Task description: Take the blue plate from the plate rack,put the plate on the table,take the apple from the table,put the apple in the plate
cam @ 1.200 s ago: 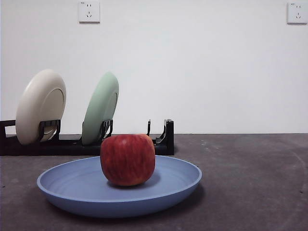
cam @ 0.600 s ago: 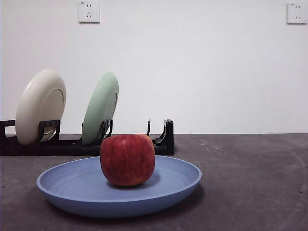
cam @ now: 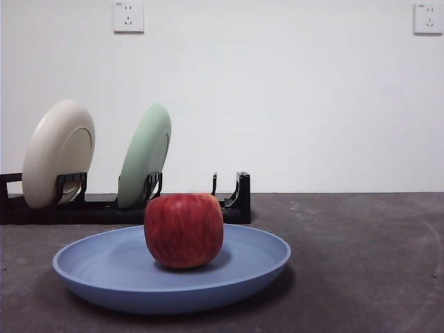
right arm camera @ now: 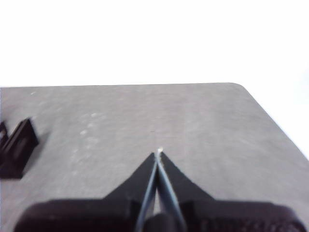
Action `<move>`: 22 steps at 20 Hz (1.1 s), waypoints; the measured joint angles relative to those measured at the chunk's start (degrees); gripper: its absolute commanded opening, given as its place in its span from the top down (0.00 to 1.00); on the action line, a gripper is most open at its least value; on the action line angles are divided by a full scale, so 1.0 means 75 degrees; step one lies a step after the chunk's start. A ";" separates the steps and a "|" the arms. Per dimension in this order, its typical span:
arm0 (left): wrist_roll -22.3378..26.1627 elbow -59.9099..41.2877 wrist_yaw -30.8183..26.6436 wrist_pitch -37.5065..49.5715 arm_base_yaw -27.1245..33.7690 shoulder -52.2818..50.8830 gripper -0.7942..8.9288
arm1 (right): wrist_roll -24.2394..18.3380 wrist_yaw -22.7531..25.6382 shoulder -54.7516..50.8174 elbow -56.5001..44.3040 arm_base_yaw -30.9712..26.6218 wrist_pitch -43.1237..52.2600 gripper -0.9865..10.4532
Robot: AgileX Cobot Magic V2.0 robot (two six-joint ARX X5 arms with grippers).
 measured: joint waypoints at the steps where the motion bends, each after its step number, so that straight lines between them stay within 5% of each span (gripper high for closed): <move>1: 0.0000 0.0000 -0.0003 0.0000 0.0000 0.0000 0.92 | -0.0157 -0.0478 -0.0187 -0.0338 -0.0265 0.0300 0.91; 7: 0.0000 0.0000 -0.0003 0.0000 0.0000 0.0000 0.92 | -0.0816 -0.2844 -0.1032 -0.2346 -0.1332 0.2305 0.91; 10: 0.0000 0.0000 0.0000 0.0000 0.0000 0.0000 0.92 | -0.0927 -0.3459 -0.1378 -0.3179 -0.1609 0.2920 0.91; 22: 0.0000 0.0000 0.0000 0.0000 0.0000 0.0003 0.92 | -0.0685 -0.2264 -0.2390 -0.4858 -0.1629 0.3599 0.91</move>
